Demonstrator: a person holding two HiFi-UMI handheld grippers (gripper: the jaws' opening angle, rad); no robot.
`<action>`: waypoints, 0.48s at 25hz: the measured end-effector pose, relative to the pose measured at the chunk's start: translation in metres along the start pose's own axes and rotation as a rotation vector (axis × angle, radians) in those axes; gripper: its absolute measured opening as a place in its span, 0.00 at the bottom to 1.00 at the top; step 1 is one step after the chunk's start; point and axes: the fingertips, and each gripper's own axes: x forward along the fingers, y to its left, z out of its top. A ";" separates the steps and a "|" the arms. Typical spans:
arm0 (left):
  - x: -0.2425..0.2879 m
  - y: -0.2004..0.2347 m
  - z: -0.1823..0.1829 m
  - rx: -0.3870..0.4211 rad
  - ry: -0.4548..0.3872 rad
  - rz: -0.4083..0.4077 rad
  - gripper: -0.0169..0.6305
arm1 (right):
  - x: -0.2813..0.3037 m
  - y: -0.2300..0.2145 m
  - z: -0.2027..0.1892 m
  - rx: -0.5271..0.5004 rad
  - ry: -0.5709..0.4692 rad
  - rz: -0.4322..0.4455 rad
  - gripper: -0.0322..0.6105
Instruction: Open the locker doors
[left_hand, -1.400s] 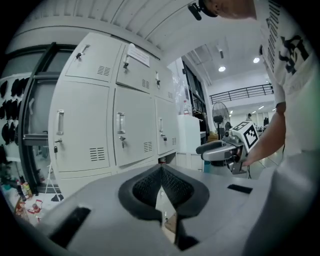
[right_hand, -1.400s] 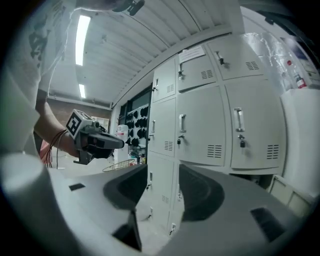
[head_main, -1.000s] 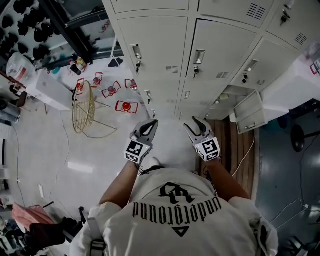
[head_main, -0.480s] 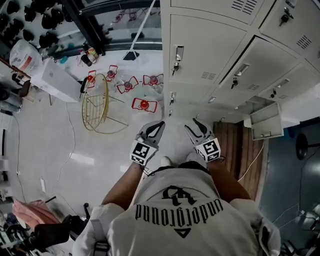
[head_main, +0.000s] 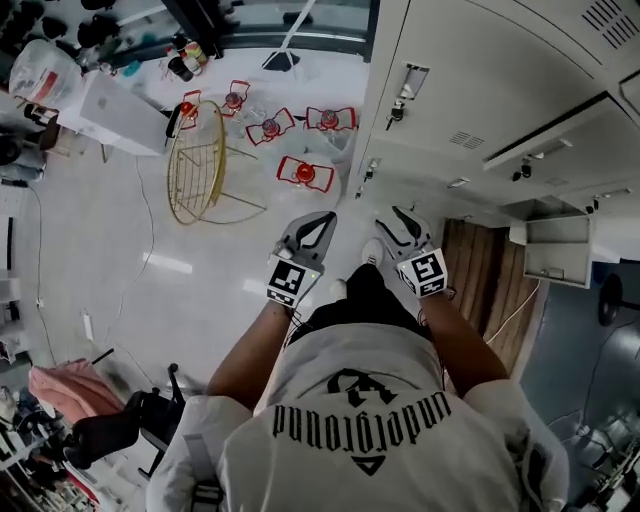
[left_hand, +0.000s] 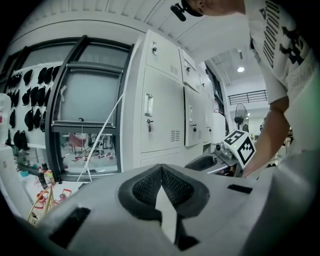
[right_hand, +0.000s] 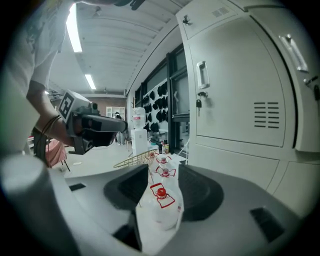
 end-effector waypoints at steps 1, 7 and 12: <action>0.004 0.004 -0.003 -0.008 0.007 0.005 0.04 | 0.008 -0.005 -0.006 0.004 0.013 0.005 0.35; 0.046 0.027 -0.030 -0.021 0.067 -0.018 0.04 | 0.072 -0.040 -0.050 0.044 0.102 0.050 0.35; 0.087 0.051 -0.056 -0.046 0.074 -0.011 0.04 | 0.123 -0.074 -0.093 0.084 0.142 0.036 0.36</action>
